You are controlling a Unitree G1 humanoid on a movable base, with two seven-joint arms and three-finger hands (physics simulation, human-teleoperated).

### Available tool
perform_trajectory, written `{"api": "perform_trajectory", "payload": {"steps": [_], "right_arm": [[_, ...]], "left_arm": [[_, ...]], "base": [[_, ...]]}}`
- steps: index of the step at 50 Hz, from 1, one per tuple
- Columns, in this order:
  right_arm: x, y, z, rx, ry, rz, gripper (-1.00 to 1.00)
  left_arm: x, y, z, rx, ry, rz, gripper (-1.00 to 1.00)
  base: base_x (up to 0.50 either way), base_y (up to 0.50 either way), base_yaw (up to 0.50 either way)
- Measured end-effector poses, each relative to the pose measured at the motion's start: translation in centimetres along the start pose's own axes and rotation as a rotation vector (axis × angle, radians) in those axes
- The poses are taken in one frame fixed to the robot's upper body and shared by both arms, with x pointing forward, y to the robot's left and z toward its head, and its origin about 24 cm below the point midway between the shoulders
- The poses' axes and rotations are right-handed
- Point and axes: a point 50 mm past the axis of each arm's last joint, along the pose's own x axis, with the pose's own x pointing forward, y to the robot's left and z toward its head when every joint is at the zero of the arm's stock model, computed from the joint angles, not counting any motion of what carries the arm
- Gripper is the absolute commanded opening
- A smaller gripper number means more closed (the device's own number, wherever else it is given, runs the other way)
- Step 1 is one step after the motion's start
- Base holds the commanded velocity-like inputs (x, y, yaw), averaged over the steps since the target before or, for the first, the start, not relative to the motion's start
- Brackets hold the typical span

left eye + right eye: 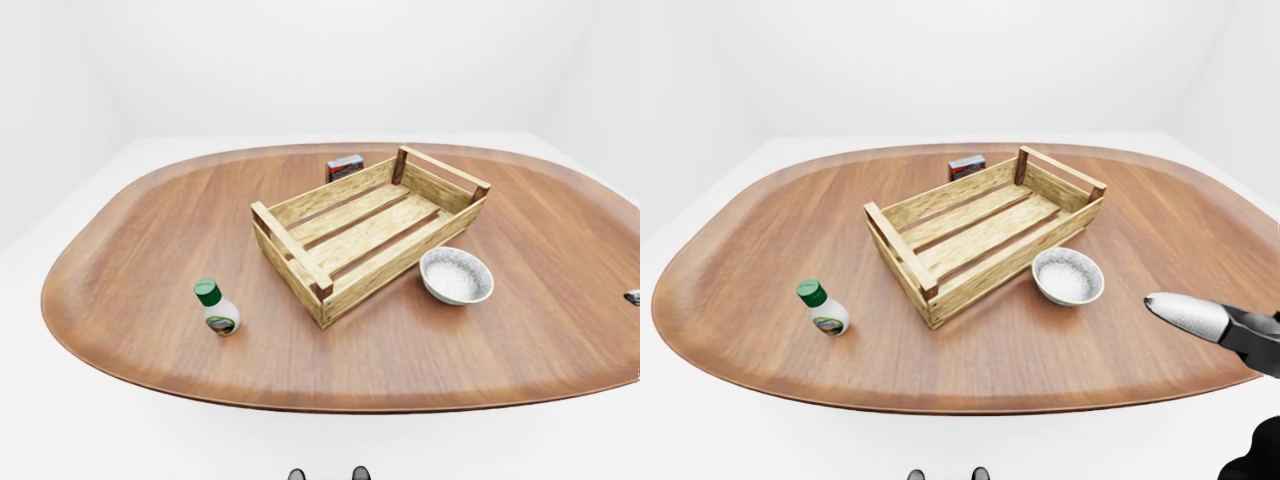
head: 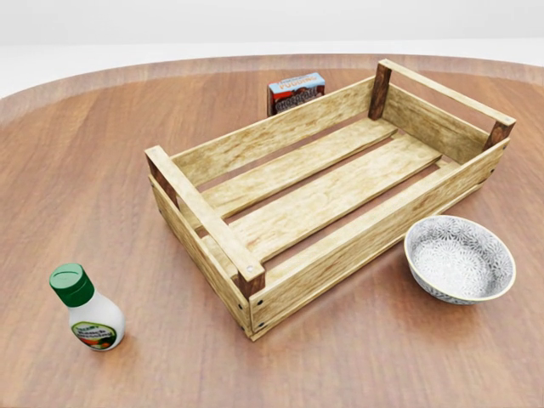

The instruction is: Pick up the salad dressing and put it in the tray.

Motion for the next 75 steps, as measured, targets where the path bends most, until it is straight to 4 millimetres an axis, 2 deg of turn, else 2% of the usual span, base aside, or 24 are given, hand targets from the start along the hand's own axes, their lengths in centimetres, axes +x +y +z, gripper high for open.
{"api": "perform_trajectory", "payload": {"steps": [21,34,45,63,75], "right_arm": [[-0.5,1.3,-1.5,-0.113,0.077,0.078,1.00],[-0.1,0.9,-0.6,0.103,0.013,-0.010,1.00],[0.1,1.0,-0.1,0.201,-0.009,-0.038,1.00],[0.0,0.9,-0.6,0.199,0.024,-0.038,1.00],[0.0,-0.6,-0.5,0.160,0.028,-0.066,1.00]], "left_arm": [[0.0,0.2,-0.5,0.008,0.020,-0.004,1.00],[0.0,0.1,-0.3,0.003,0.013,-0.005,1.00],[-0.1,0.1,-0.3,0.000,0.011,-0.006,1.00],[0.0,0.2,-0.8,0.011,0.030,-0.006,1.00],[0.0,0.1,-0.6,0.009,0.024,-0.004,1.00]], "base": [[0.37,0.43,0.00],[0.50,-0.01,0.00],[0.50,-0.05,0.00],[0.50,-0.05,0.00],[0.00,0.00,0.00]]}}
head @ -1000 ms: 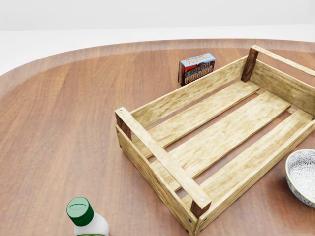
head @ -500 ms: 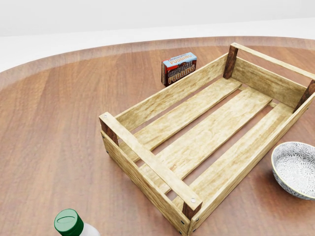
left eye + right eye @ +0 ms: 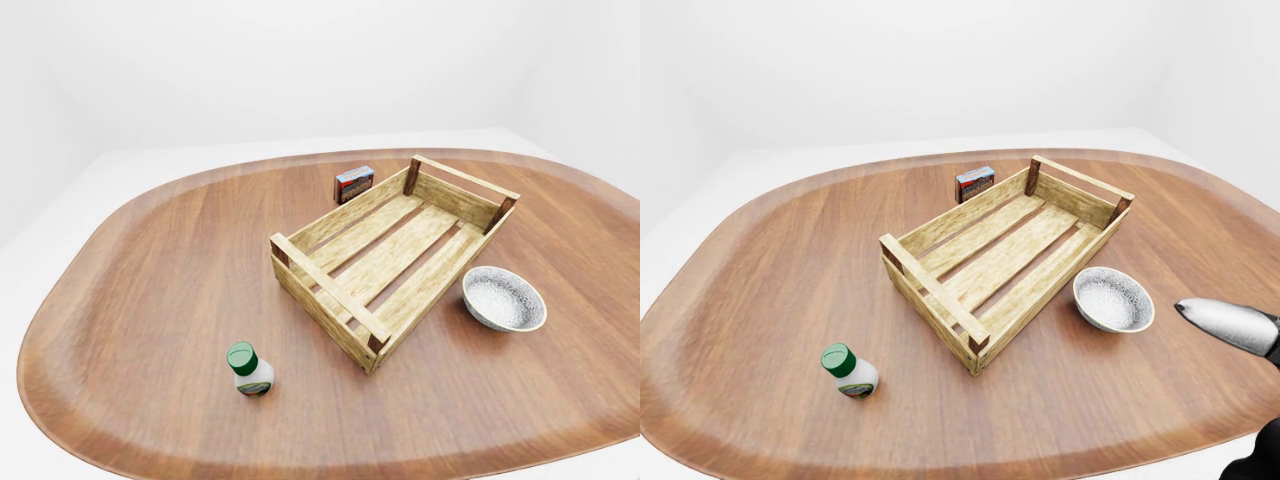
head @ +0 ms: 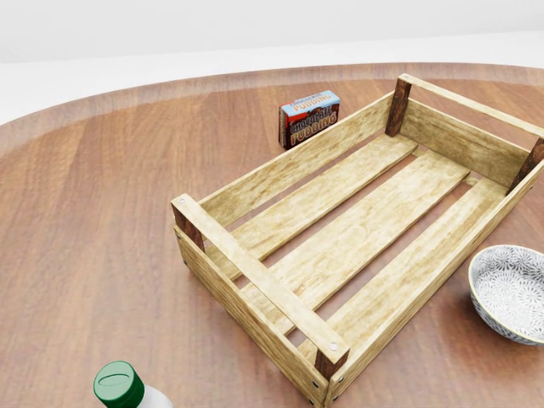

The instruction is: Pick up the salad dressing and put it in the tray.

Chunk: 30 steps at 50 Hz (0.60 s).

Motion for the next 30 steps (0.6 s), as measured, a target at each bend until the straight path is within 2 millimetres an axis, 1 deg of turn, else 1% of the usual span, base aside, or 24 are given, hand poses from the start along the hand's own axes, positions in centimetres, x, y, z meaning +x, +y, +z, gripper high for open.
{"api": "perform_trajectory", "payload": {"steps": [4,6,8,16,30], "right_arm": [[0.0,-0.3,0.2,-0.003,-0.005,-0.008,1.00],[0.0,-0.4,0.2,-0.017,-0.001,-0.007,1.00],[0.0,-0.4,0.1,-0.045,0.003,-0.001,1.00],[0.2,-1.6,1.5,-0.058,-0.048,-0.029,1.00],[0.3,-2.2,1.9,-0.034,-0.050,-0.048,1.00]], "left_arm": [[0.0,0.0,0.0,0.000,0.000,0.001,1.00],[0.0,0.0,0.0,-0.001,-0.001,-0.001,1.00],[0.0,0.0,0.1,-0.001,-0.003,0.001,1.00],[0.0,0.0,0.0,0.000,-0.001,0.001,1.00],[0.0,0.2,-0.3,0.007,0.009,0.002,1.00]], "base": [[0.00,0.00,0.00],[0.15,0.49,0.00],[0.00,0.00,0.00],[0.00,0.00,0.00],[0.00,0.00,0.00]]}}
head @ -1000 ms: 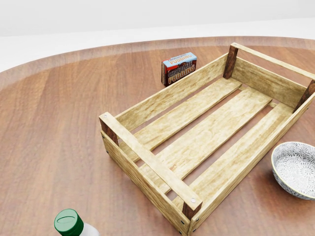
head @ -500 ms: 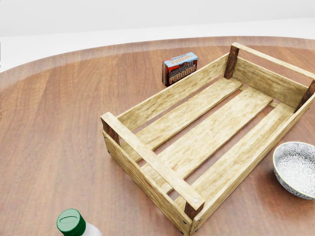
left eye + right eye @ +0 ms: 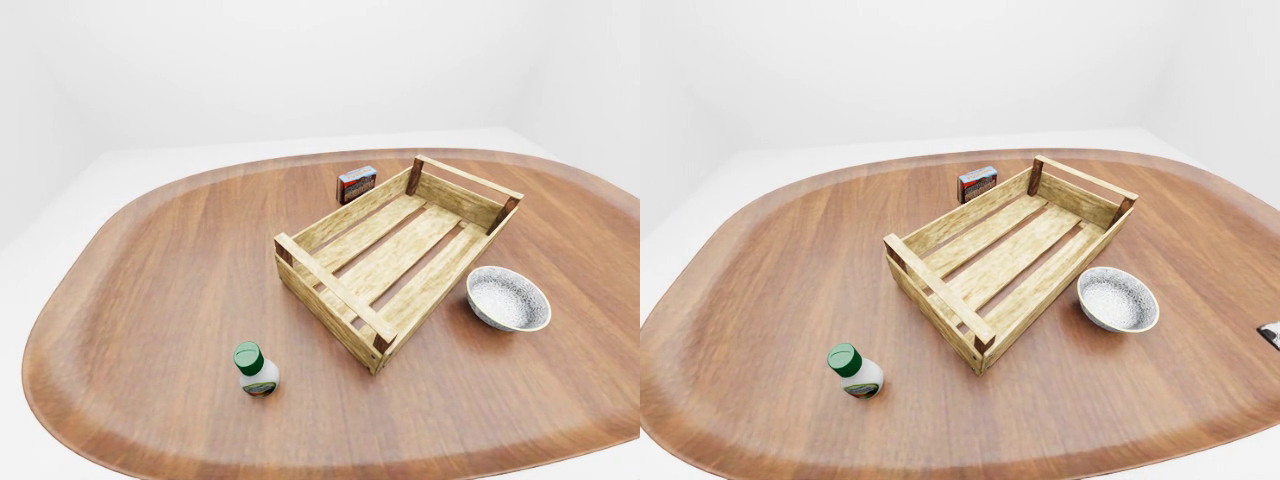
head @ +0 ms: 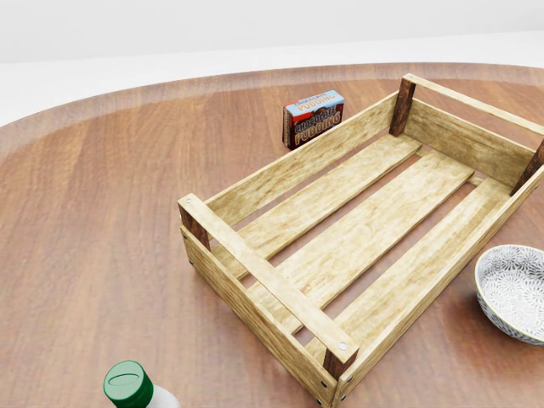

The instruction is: Pick up the salad dressing and put it in the tray.

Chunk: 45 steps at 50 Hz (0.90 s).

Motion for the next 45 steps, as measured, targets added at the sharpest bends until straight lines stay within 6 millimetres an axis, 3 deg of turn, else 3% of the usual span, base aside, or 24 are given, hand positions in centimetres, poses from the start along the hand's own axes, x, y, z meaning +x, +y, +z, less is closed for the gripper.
{"api": "perform_trajectory", "payload": {"steps": [9,23,33,43,45], "right_arm": [[0.4,1.6,0.3,0.084,-0.029,0.043,1.00],[0.8,9.1,-1.3,0.544,0.151,0.130,1.00],[-1.9,14.3,-1.3,0.729,0.247,0.252,1.00],[-6.3,19.1,-0.8,0.735,0.310,0.431,1.00],[-6.2,20.3,-1.8,0.700,0.294,0.494,1.00]], "left_arm": [[0.0,0.1,0.0,-0.001,0.001,0.002,1.00],[-0.1,0.0,0.8,-0.017,-0.024,0.004,1.00],[0.0,0.0,0.8,-0.020,-0.026,0.004,1.00],[0.0,-0.1,0.6,-0.017,-0.018,0.002,1.00],[0.0,-0.1,0.5,-0.016,-0.016,0.003,1.00]], "base": [[0.00,0.00,0.00],[0.00,0.00,0.00],[0.00,0.00,0.00],[0.00,0.00,0.00],[0.00,0.00,0.00]]}}
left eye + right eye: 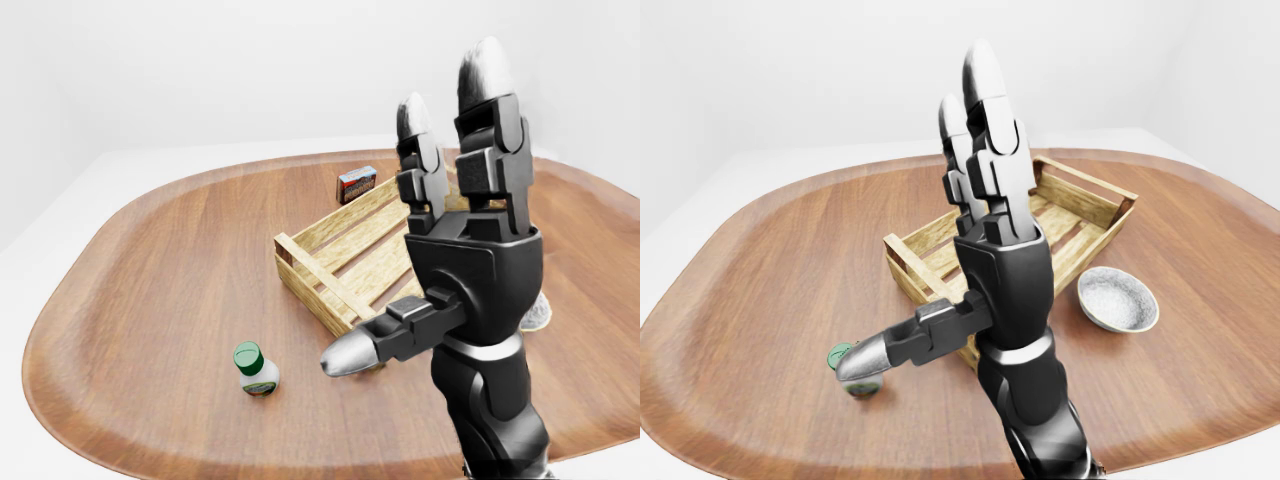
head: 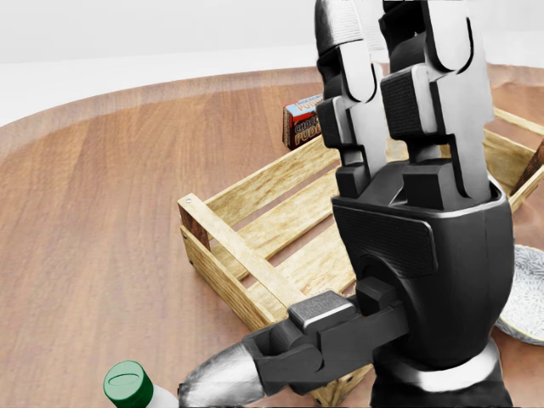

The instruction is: Pick up the salad dressing and put it in the tray.

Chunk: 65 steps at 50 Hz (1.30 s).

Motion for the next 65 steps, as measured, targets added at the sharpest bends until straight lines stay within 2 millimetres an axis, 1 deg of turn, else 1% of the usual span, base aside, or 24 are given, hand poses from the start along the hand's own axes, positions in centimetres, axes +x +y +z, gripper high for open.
{"api": "perform_trajectory", "payload": {"steps": [4,8,13,18,23,28,34,39,41,48,53,58,62,65], "right_arm": [[2.7,0.1,-3.0,-0.082,0.039,0.115,1.00],[4.6,0.6,-5.5,-0.119,0.098,0.214,1.00],[5.9,1.6,-8.2,-0.132,0.187,0.318,1.00],[6.3,2.6,-10.4,-0.126,0.270,0.403,1.00],[5.8,3.6,-12.2,-0.107,0.352,0.480,1.00],[5.0,4.6,-13.5,-0.089,0.414,0.558,1.00],[3.5,6.2,-13.8,-0.111,0.452,0.715,1.00],[1.8,7.4,-13.9,-0.181,0.488,0.901,1.00],[1.3,7.6,-14.0,-0.225,0.503,0.934,1.00],[0.2,7.4,-14.8,-0.390,0.569,0.975,1.00],[0.0,6.8,-16.2,-0.476,0.643,0.982,1.00],[-0.3,5.4,-18.9,-0.524,0.783,0.992,1.00],[-1.0,4.3,-21.2,-0.522,0.916,1.003,1.00],[-1.5,3.7,-22.5,-0.512,0.994,1.010,1.00]], "left_arm": [[0.0,0.1,-0.1,0.002,0.003,0.001,1.00],[0.0,0.1,0.0,0.000,0.002,0.002,1.00],[-0.1,0.1,0.3,-0.005,-0.008,0.004,1.00],[-0.2,0.1,0.6,-0.013,-0.019,0.006,1.00],[-0.2,0.1,0.9,-0.020,-0.030,0.007,1.00],[-0.2,0.1,1.1,-0.026,-0.037,0.008,1.00],[-0.2,0.1,1.2,-0.029,-0.040,0.009,1.00],[-0.2,0.1,1.1,-0.030,-0.036,0.009,1.00],[-0.2,0.1,1.0,-0.029,-0.033,0.009,1.00],[-0.2,0.1,0.8,-0.030,-0.025,0.009,1.00],[-0.2,0.1,0.8,-0.031,-0.023,0.009,1.00],[-0.2,0.1,0.7,-0.031,-0.019,0.009,1.00],[-0.2,0.1,0.7,-0.032,-0.018,0.010,1.00],[-0.2,0.1,0.7,-0.032,-0.018,0.011,1.00]], "base": [[0.00,0.00,0.00],[0.00,0.00,0.00],[0.00,0.00,0.00],[0.00,0.00,0.00],[0.00,0.00,0.00],[0.00,0.00,0.00],[0.00,0.00,0.00],[0.00,0.00,0.00],[0.00,0.00,0.00],[0.00,0.00,0.00],[0.00,0.00,0.00],[0.00,0.00,0.00],[0.00,0.00,0.00],[0.00,0.00,0.00]]}}
